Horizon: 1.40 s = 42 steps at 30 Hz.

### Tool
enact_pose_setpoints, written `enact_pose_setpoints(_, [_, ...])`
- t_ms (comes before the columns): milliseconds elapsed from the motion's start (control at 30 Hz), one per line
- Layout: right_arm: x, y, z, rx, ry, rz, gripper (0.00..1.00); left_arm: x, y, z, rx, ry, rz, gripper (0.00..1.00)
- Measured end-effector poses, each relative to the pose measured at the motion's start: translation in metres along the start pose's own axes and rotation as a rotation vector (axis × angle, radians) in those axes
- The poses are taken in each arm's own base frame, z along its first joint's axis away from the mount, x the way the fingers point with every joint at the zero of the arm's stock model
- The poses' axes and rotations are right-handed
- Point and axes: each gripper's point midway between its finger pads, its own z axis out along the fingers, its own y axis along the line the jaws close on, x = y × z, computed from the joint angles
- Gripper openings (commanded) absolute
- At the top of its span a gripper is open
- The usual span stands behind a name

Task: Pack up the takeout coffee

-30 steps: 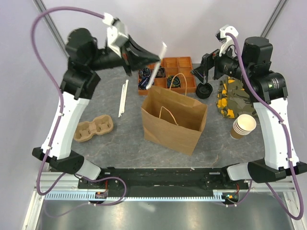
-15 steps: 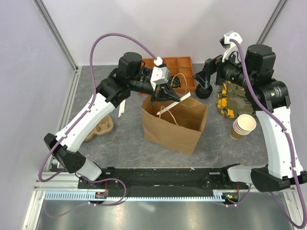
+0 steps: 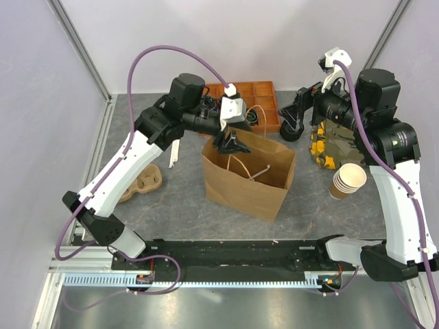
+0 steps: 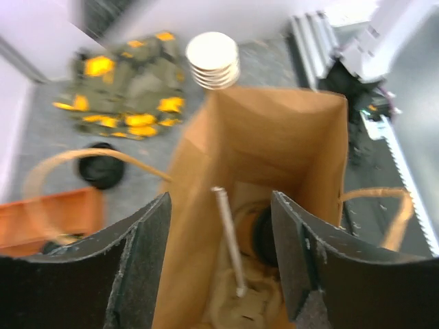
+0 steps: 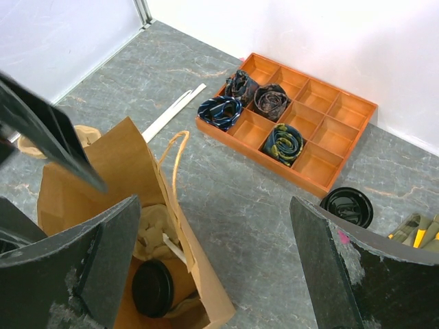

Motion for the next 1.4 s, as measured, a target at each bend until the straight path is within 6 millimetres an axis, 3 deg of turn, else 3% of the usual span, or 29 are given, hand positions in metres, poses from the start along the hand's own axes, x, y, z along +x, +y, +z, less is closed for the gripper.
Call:
enact_pose_setpoints(267, [0.003, -0.004, 0.014, -0.01, 0.014, 0.019, 0.98, -0.058, 0.034, -0.043, -0.199, -0.057, 0.043, 0.78])
enact_pose_setpoints(400, [0.008, -0.009, 0.027, -0.009, 0.035, 0.041, 0.98, -0.061, 0.059, -0.076, -0.324, -0.074, -0.066, 0.99])
enact_pose_setpoints(500, [0.013, -0.014, 0.037, -0.002, 0.052, 0.063, 0.98, -0.049, 0.09, -0.119, -0.471, -0.091, -0.235, 1.0])
enact_pose_setpoints(633, [0.015, -0.037, 0.047, 0.042, 0.068, 0.12, 0.98, -0.015, 0.125, -0.189, -0.681, -0.118, -0.477, 1.0])
enact_pose_setpoints(733, [0.017, -0.078, 0.049, 0.113, 0.072, 0.182, 0.98, 0.026, 0.136, -0.23, -0.805, -0.106, -0.641, 1.0])
enact_pose_setpoints(800, [0.024, -0.106, 0.047, 0.16, 0.08, 0.22, 0.98, 0.053, 0.138, -0.245, -0.856, -0.074, -0.733, 1.0])
enact_pose_setpoints(933, [0.047, -0.163, 0.037, 0.27, 0.116, 0.262, 0.98, 0.111, 0.133, -0.255, -0.92, 0.03, -0.917, 1.0])
enact_pose_setpoints(1000, [0.067, -0.18, 0.03, 0.305, 0.157, 0.269, 0.98, 0.148, 0.125, -0.252, -0.933, 0.108, -1.011, 1.0])
enact_pose_setpoints(1067, [0.088, -0.189, 0.027, 0.317, 0.204, 0.266, 0.98, 0.182, 0.114, -0.248, -0.944, 0.185, -1.094, 1.0])
enact_pose_setpoints(1200, [0.141, -0.203, 0.02, 0.327, 0.316, 0.285, 0.98, 0.23, 0.092, -0.242, -0.946, 0.295, -1.212, 1.0])
enact_pose_setpoints(1300, [0.174, -0.211, 0.01, 0.336, 0.386, 0.307, 0.98, 0.256, 0.079, -0.24, -0.953, 0.352, -1.269, 1.0])
enact_pose_setpoints(1400, [0.187, -0.218, 0.004, 0.343, 0.418, 0.312, 0.98, 0.27, 0.072, -0.241, -0.968, 0.388, -1.296, 1.0])
